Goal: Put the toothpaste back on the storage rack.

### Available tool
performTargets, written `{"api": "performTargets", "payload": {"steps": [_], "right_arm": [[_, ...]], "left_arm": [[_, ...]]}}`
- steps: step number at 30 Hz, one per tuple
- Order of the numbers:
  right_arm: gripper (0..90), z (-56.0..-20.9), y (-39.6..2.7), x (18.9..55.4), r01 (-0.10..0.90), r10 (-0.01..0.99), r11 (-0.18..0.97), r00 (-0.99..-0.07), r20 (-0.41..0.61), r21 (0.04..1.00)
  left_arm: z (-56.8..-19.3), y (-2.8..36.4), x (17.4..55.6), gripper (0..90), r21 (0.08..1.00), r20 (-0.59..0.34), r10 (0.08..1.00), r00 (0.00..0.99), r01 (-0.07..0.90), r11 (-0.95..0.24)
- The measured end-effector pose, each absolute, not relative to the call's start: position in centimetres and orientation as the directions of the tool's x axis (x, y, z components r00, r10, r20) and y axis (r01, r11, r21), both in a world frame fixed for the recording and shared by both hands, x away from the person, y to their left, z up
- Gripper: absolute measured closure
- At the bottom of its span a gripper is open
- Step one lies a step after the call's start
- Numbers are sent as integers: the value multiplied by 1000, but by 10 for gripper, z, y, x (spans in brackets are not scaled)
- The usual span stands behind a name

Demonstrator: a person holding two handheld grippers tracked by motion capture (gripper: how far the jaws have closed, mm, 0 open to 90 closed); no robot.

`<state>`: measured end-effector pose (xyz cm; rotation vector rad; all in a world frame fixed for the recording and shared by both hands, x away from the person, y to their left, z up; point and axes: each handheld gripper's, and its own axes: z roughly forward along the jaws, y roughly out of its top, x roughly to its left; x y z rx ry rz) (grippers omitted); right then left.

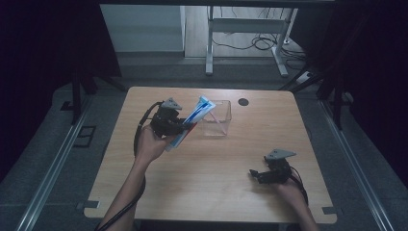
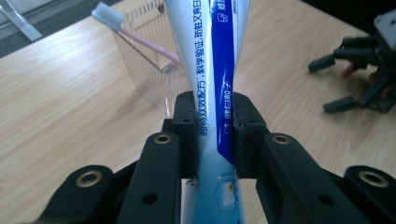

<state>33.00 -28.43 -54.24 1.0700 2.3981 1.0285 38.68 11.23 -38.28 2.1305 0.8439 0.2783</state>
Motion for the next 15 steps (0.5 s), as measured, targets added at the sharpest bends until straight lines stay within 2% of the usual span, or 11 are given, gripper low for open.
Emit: {"api": "performTargets", "payload": {"steps": [15], "right_arm": [[133, -542, -284, 330, 515, 744, 459, -668, 3, 723]], "left_arm": [[-373, 95, 410, 751, 801, -79, 670, 738, 447, -398]]}}
